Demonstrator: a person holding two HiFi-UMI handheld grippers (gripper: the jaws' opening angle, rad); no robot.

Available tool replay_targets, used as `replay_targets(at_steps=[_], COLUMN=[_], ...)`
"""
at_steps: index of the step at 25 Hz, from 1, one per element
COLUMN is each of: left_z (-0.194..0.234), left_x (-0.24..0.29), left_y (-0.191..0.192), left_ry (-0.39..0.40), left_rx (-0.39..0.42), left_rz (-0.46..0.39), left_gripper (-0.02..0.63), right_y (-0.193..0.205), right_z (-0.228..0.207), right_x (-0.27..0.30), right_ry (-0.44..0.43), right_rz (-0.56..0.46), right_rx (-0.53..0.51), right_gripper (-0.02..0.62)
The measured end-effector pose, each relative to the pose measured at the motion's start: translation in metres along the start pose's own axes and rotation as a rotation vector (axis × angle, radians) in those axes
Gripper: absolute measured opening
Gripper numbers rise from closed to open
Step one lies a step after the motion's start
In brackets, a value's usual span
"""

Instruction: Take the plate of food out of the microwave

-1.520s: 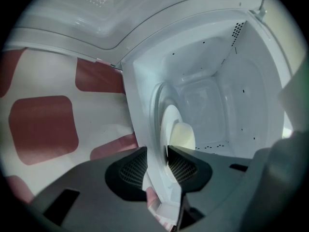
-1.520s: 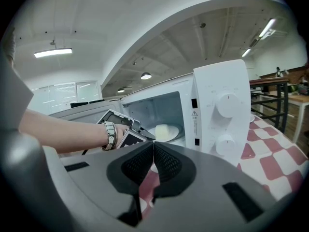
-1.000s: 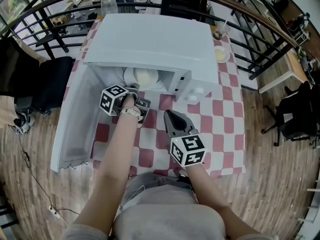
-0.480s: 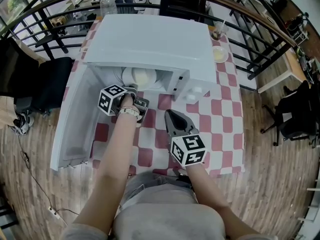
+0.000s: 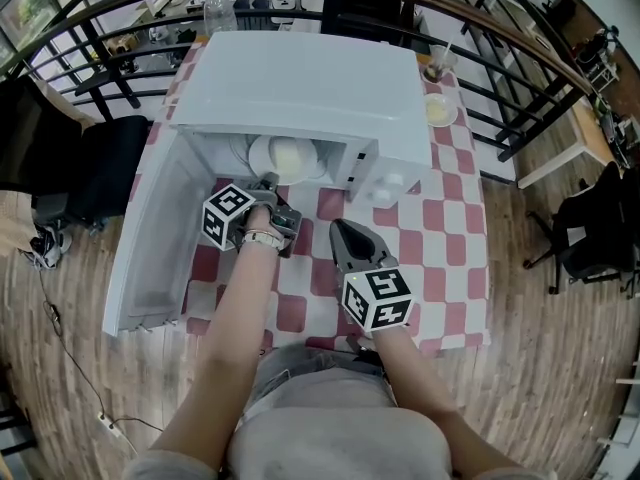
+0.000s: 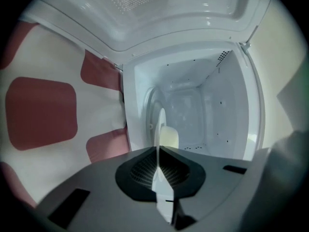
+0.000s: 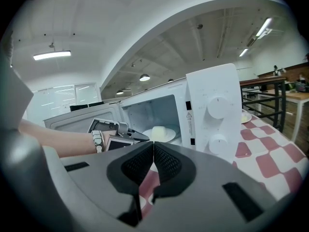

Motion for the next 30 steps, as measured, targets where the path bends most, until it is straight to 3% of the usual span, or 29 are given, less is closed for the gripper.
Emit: replay_targets(at_steps=[18, 30], left_z=[-0.016, -0.024], left_x=[-0.034, -0.071], left_y=[0.018, 0.025], left_ry=[0.098, 0.130], left_rx=[0.053, 0.046], left_rz=[-0.044, -0.068], left_gripper=[0.014, 0.014], right_y=[-0.010, -0.017], right_z=[0.010, 0.022], right_x=[-0.028, -0.054], right_ry=[-0.053, -0.068], right_rz=[-0.052, -0.068], right_rx=[-0.019, -0.068], right_gripper=[0.025, 0.025])
Point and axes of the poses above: the fingertips, and each gripper's own axes: x forward along the fingers, z to its left, y out of its underside, the point moved 5 cm from there along -x, backward along the fingers, and after that the axes turned 13 degrees about x, right-handed, at the moved point
